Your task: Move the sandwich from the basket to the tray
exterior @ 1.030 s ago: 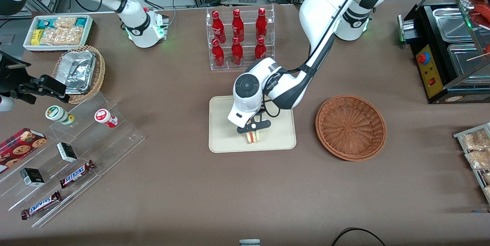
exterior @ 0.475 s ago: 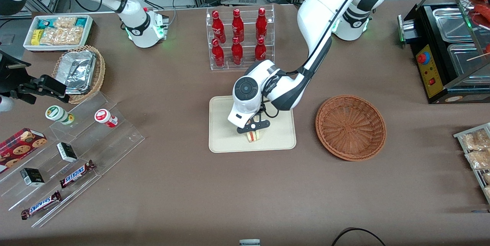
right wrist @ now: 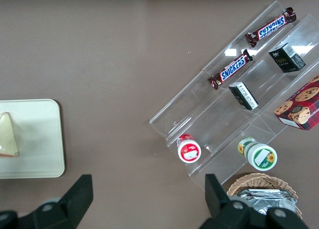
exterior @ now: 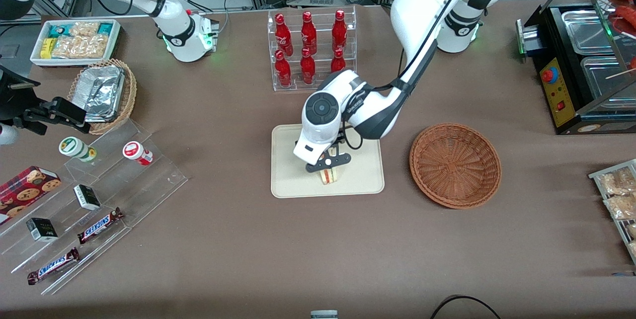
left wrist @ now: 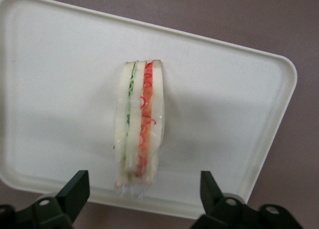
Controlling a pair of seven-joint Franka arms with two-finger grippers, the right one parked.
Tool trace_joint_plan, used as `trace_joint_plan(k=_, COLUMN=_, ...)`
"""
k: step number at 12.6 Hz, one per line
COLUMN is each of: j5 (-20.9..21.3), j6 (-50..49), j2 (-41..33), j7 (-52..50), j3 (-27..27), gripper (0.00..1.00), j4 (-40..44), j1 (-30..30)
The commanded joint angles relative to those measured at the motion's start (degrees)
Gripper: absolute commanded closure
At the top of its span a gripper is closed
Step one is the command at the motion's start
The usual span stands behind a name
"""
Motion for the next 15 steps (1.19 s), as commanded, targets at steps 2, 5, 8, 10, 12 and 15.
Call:
trace_joint_plan(k=2, j5=-0.66, j6=-6.69, j2=-6.33, j7=-0.33, j3=0.83, gripper=0.00, j4=-0.61, j1=1.47)
trace_joint_plan(k=5, j5=1.63, j6=-12.30, j2=-9.77, j7=11.32, j3=0.92, gripper=0.00, j4=-1.31, j1=3.85)
trace_joint_plan(k=8, j5=3.48, j6=-17.24, j2=-11.88, j7=15.66, j3=3.80, gripper=0.00, j4=-3.14, j1=5.61)
trace_joint_plan(k=10, j5=3.48, j6=-17.68, j2=-14.86, j7=22.13, j3=3.90, gripper=0.00, j4=-5.87, j1=9.55)
trace_joint_plan(k=12, j5=3.22, j6=-18.13, j2=-19.42, j7=29.52, j3=3.82, gripper=0.00, j4=-11.30, j1=13.86)
trace_joint_plan(k=15, j5=2.69, j6=-18.30, j2=-25.32, j7=39.89, j3=3.82, gripper=0.00, j4=-16.94, j1=20.36)
